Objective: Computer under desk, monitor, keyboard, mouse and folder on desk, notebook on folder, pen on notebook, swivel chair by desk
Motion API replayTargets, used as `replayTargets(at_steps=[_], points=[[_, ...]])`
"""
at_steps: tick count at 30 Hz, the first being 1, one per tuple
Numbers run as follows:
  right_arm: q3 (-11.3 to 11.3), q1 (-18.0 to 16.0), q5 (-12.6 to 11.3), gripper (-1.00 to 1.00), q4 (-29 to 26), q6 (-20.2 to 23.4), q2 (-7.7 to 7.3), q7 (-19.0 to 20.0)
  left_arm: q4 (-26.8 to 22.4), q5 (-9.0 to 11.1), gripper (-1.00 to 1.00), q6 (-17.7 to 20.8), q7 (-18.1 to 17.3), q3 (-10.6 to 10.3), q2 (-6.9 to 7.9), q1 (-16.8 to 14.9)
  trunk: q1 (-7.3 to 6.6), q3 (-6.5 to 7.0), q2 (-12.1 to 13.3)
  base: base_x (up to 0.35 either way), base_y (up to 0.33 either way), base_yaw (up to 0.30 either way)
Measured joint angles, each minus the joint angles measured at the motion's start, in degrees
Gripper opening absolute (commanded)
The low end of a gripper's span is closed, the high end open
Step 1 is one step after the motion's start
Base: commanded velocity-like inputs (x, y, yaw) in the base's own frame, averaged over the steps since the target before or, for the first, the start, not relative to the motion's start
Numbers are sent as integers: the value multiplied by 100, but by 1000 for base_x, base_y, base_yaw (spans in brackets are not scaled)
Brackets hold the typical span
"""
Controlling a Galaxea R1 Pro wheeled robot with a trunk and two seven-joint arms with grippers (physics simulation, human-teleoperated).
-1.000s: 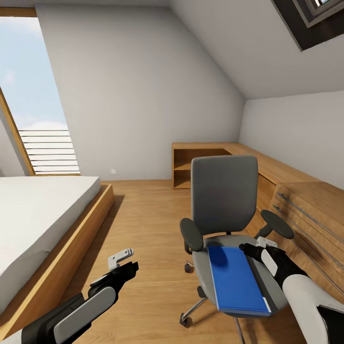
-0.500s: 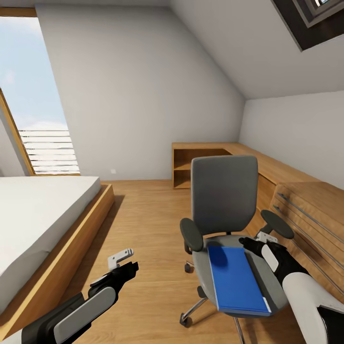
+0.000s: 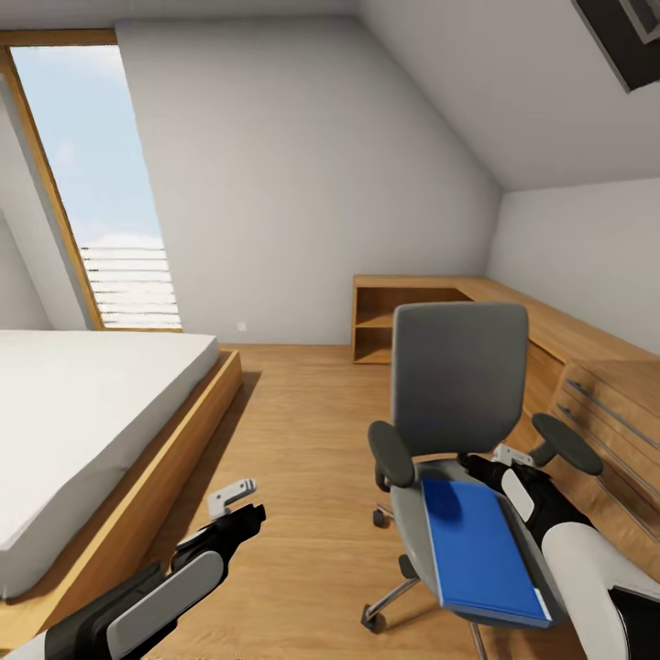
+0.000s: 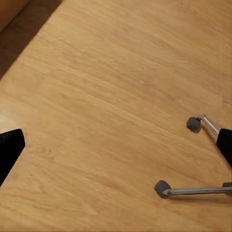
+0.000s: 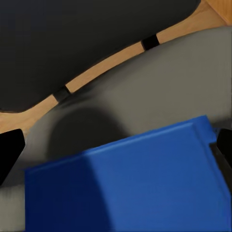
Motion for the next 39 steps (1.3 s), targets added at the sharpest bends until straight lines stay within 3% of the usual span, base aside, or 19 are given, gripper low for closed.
replayTargets(at_steps=[13, 22, 39], points=[[0, 1, -6, 100, -2, 1, -5, 4, 11, -22, 100, 0, 9, -10, -18, -1, 0, 1, 0, 0, 0, 26], [8, 2, 29, 100, 5, -8, -18, 15, 5, -54, 100, -2, 12, -165, -21, -1, -1, 1, 0, 32, -38, 0], [17, -1, 43, 100, 41, -2, -35, 18, 8, -54, 100, -4, -4, -168, -21, -1, -1, 1, 0, 42, -35, 0]])
